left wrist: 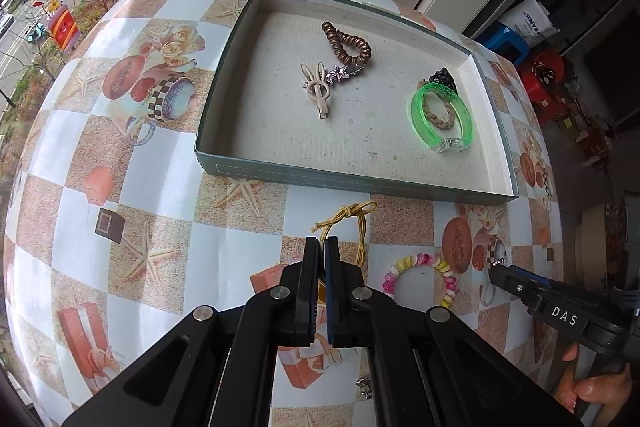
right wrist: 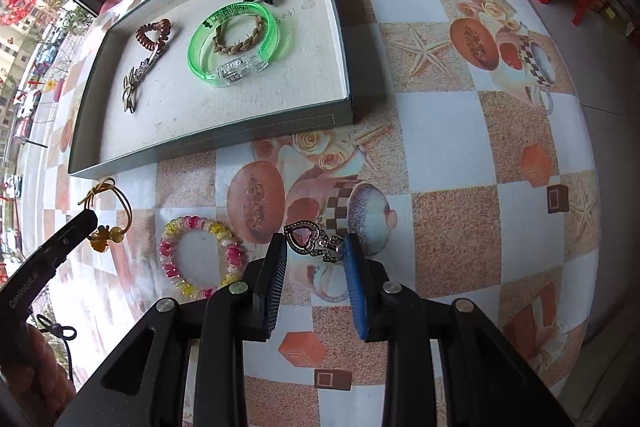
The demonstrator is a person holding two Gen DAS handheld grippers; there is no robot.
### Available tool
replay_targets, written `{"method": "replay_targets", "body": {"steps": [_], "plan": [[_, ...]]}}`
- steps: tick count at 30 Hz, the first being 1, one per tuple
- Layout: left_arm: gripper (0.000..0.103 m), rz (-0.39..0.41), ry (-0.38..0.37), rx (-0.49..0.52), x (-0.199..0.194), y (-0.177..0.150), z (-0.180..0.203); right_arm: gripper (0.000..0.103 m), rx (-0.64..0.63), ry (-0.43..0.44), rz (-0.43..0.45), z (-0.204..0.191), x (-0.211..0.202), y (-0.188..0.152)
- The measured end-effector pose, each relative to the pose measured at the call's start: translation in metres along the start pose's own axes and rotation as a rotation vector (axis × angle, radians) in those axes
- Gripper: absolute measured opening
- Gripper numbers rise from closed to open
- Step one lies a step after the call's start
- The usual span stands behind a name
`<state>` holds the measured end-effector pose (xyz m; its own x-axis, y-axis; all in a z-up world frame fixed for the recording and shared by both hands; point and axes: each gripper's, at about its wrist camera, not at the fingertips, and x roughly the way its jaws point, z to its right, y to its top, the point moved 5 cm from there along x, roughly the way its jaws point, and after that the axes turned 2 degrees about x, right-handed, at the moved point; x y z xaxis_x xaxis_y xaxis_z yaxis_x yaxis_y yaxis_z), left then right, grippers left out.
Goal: Organize jewelry
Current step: 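Grasp the yellow hair tie with the left gripper while the right gripper grasps the heart pendant, then carry the hair tie into the tray and release while the right gripper drops the pendant onto the bangle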
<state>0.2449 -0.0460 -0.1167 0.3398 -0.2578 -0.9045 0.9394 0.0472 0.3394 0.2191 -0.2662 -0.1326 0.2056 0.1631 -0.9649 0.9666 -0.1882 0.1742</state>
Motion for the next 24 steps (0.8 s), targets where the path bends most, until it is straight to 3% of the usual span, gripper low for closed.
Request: {"method": "replay_targets", "body": {"steps": [5, 14, 24], "plan": [[0.015, 0.026, -0.025, 0.035, -0.022, 0.003, 0.006, 0.031, 0.023, 0.023, 0.010, 0.000, -0.017, -0.016], [0.015, 0.088, -0.040, 0.084, -0.051, 0.033, 0.011, 0.031, 0.050, 0.062, 0.061, 0.002, -0.058, -0.011], [0.015, 0.124, -0.027, 0.086, -0.053, 0.074, 0.009, 0.031, 0.011, 0.104, 0.125, -0.022, -0.083, 0.042]]}}
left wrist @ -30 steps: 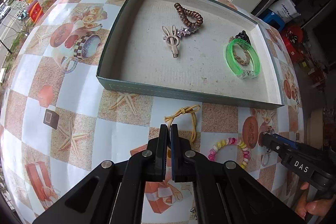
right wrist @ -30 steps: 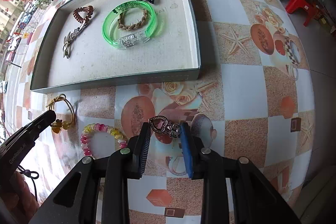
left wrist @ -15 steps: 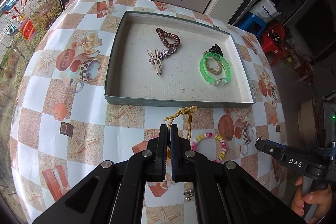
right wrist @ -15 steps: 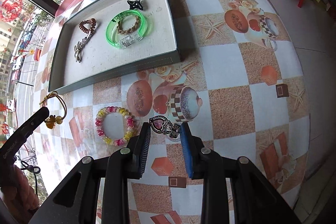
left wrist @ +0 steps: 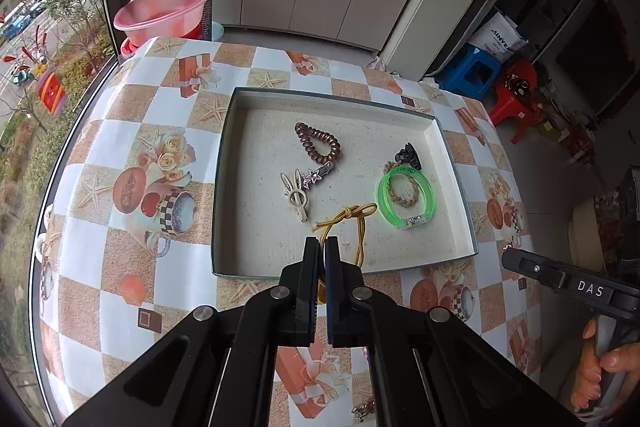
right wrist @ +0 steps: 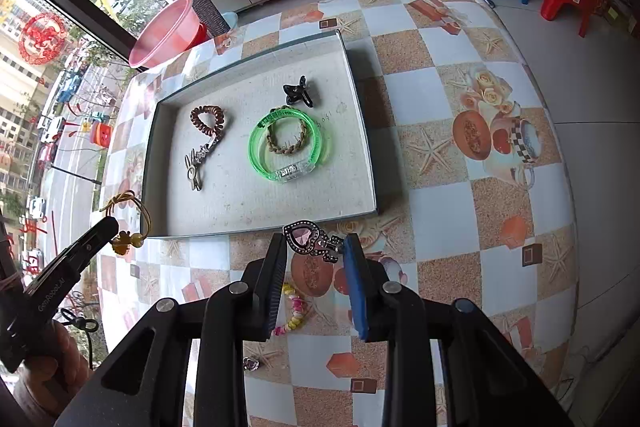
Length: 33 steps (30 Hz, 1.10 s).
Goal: Organize jewelry
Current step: 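Carry the hair tie into the tray and release while the right gripper drops the pendant onto the bangle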
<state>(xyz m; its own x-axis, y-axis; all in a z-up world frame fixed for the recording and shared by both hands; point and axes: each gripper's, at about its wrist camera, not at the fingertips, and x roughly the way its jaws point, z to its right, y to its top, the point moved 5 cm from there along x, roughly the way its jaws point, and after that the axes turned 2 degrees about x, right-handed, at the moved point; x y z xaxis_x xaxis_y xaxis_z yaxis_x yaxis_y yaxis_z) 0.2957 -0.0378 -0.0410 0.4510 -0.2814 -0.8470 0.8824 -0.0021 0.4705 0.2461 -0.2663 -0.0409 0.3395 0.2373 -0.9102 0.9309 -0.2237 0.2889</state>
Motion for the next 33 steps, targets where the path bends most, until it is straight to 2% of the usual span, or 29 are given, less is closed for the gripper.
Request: {"method": "replay_targets", "body": {"steps": [6, 12, 14, 17, 30, 33], "plan": [[0.015, -0.006, 0.017, -0.026, 0.019, 0.018, -0.009, 0.027, -0.037, 0.013, 0.000, -0.020, 0.018, 0.031], [0.015, -0.018, 0.043, -0.024, 0.042, 0.031, -0.014, 0.026, -0.026, 0.019, -0.020, -0.022, 0.046, 0.054], [0.015, -0.026, 0.049, -0.023, 0.050, 0.033, -0.016, 0.013, -0.020, 0.023, -0.029, -0.021, 0.055, 0.060], [0.015, -0.046, 0.058, -0.024, 0.064, 0.036, -0.018, 0.013, -0.020, 0.021, -0.037, -0.021, 0.066, 0.068], [0.016, -0.119, 0.135, 0.035, 0.112, 0.026, -0.021, 0.013, -0.013, 0.018, -0.089, -0.011, 0.097, 0.065], [0.016, -0.128, 0.174, 0.066, 0.118, 0.022, -0.020, 0.013, -0.004, 0.024, -0.099, -0.009, 0.099, 0.063]]}}
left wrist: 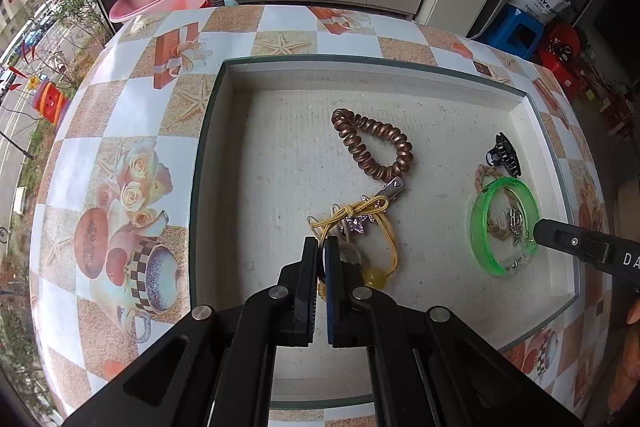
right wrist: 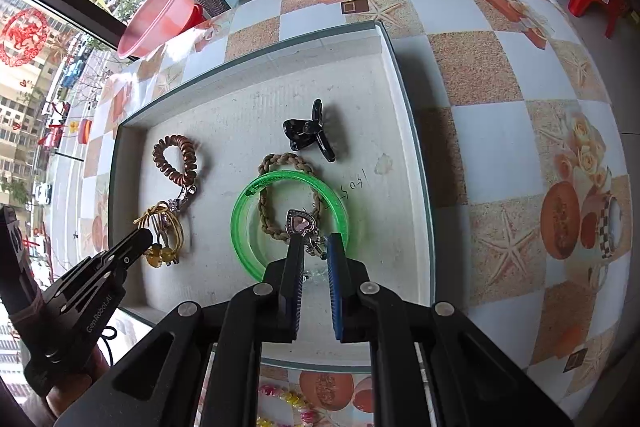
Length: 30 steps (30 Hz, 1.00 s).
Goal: Organize jewelry
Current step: 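Carry the hair tie into the tray and release while the right gripper drops the pendant onto the bangle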
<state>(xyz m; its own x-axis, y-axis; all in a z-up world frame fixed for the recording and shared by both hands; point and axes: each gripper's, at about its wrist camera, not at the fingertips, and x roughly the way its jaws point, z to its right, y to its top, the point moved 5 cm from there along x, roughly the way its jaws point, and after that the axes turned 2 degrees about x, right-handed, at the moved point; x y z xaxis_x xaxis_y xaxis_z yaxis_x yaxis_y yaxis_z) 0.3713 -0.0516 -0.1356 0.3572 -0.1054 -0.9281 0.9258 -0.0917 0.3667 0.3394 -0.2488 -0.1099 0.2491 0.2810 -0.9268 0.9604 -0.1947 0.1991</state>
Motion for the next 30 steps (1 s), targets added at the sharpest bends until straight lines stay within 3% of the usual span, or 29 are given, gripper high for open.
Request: {"method": "replay_targets", "body": {"steps": [9, 30], "plan": [[0.016, -0.022, 0.066, 0.041, 0.005, -0.005, 0.002, 0.013, -0.009, 0.011, -0.005, -0.003, -0.001, -0.005], [0.019, 0.011, 0.062, 0.059, -0.007, 0.003, 0.014, 0.013, 0.026, 0.033, 0.034, 0.006, -0.031, -0.019]]}}
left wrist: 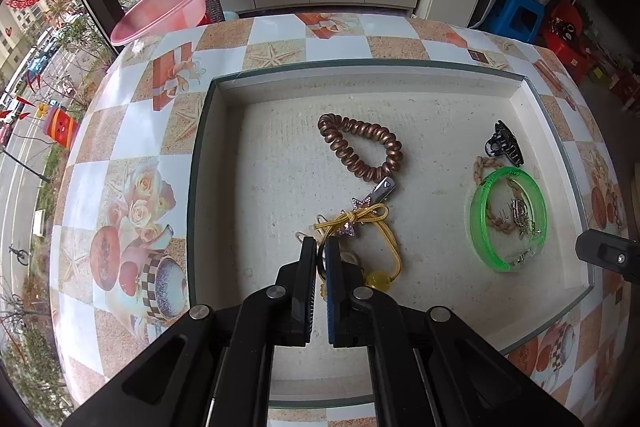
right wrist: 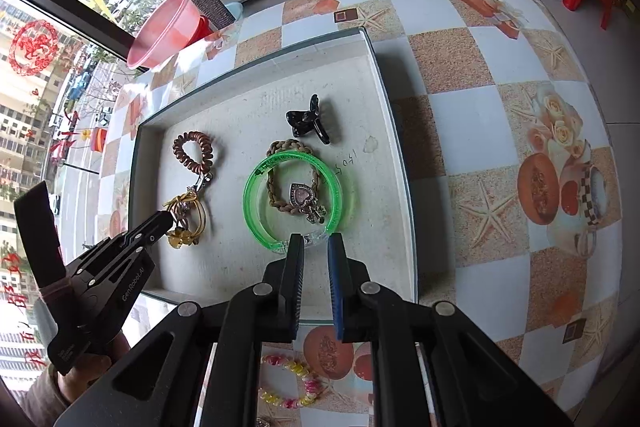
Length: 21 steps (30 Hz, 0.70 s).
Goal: Organize jewelry
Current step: 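Carry the hair tie into the tray and release while the right gripper drops the pendant onto the bangle, then move the left gripper to the small silver charm while the right moves to the pink-yellow beaded bracelet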
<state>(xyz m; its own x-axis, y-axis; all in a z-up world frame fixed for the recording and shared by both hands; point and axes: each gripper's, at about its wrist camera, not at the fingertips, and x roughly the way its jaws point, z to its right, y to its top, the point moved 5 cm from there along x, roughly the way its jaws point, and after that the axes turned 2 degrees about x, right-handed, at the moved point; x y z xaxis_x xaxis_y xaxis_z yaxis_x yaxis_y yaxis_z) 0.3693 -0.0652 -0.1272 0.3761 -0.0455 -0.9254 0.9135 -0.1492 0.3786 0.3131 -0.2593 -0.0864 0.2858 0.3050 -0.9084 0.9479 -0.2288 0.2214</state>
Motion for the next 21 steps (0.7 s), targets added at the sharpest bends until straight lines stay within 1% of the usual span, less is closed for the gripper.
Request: {"method": "replay_targets", "body": {"steps": [2, 3, 4, 6, 9, 15, 16, 18, 19, 20, 21], "plan": [[0.103, -0.004, 0.004, -0.013, -0.001, 0.002, -0.001, 0.013, 0.007, 0.004, 0.001, 0.002, -0.003, -0.004], [0.103, 0.020, 0.024, -0.023, -0.005, 0.003, -0.002, 0.013, 0.011, 0.006, 0.002, 0.004, -0.004, -0.006], [0.103, 0.035, 0.027, -0.016, -0.007, 0.004, -0.001, 0.013, 0.013, 0.007, 0.003, 0.005, -0.005, -0.007], [0.103, 0.033, 0.010, -0.007, -0.008, 0.006, 0.002, 0.013, 0.020, 0.007, 0.007, 0.008, -0.008, -0.010], [0.103, 0.043, 0.019, 0.001, -0.010, 0.008, 0.006, 0.013, 0.032, 0.011, 0.007, 0.012, -0.011, -0.014], [0.103, 0.032, 0.031, -0.008, -0.014, 0.006, 0.007, 0.014, 0.039, 0.017, -0.001, 0.015, -0.014, -0.022], [0.103, 0.032, 0.032, -0.009, -0.015, 0.006, 0.007, 0.016, 0.039, 0.017, -0.001, 0.015, -0.015, -0.024], [0.103, 0.034, 0.035, -0.008, -0.019, 0.003, 0.007, 0.045, 0.037, 0.019, 0.004, 0.015, -0.017, -0.026], [0.103, 0.036, 0.035, -0.005, -0.021, 0.002, 0.008, 0.073, 0.037, 0.023, 0.012, 0.014, -0.019, -0.026], [0.103, 0.042, 0.037, -0.004, -0.024, 0.002, 0.008, 0.082, 0.037, 0.031, 0.022, 0.014, -0.021, -0.027], [0.103, 0.051, 0.043, 0.000, -0.027, 0.001, 0.008, 0.082, 0.035, 0.039, 0.031, 0.013, -0.024, -0.028]]}}
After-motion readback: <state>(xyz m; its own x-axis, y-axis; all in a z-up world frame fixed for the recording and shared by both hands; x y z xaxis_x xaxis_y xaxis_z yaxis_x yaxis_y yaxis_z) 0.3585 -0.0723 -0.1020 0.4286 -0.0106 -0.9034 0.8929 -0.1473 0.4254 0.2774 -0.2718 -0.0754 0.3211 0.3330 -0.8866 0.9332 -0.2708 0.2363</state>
